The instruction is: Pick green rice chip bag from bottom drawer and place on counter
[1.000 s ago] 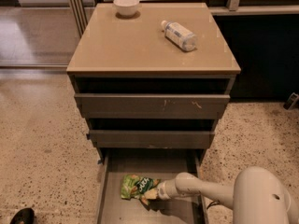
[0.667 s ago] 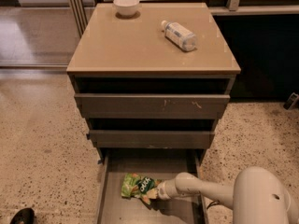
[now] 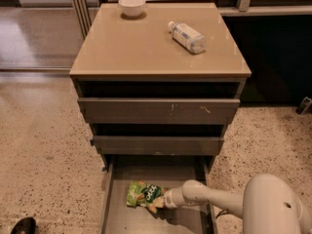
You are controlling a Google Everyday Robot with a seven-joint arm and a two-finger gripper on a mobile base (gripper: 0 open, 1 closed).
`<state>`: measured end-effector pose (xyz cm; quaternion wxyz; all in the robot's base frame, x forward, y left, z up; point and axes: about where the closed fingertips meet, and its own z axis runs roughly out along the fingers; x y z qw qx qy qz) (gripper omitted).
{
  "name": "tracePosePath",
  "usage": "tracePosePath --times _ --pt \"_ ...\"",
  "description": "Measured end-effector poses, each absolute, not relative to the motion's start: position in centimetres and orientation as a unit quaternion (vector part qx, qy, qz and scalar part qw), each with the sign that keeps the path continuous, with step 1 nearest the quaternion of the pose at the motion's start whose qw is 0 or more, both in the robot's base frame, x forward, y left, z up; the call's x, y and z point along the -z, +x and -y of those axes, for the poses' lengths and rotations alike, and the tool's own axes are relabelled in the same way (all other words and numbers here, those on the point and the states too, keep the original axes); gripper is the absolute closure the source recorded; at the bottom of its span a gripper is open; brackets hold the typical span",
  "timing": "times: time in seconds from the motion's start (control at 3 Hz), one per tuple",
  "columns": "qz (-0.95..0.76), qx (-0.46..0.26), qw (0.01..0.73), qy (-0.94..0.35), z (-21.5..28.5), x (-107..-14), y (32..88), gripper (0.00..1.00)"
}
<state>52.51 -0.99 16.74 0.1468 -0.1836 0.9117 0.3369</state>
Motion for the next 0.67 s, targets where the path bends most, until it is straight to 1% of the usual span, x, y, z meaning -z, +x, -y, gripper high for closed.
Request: tracePosePath --times 0.33,0.67 --pt "-0.907 -0.34 0.148 -0.197 1.3 -18.6 52.0 1.0" --pt "-0.898 -0.365 0.156 -0.188 2.7 -23.5 52.0 1.0"
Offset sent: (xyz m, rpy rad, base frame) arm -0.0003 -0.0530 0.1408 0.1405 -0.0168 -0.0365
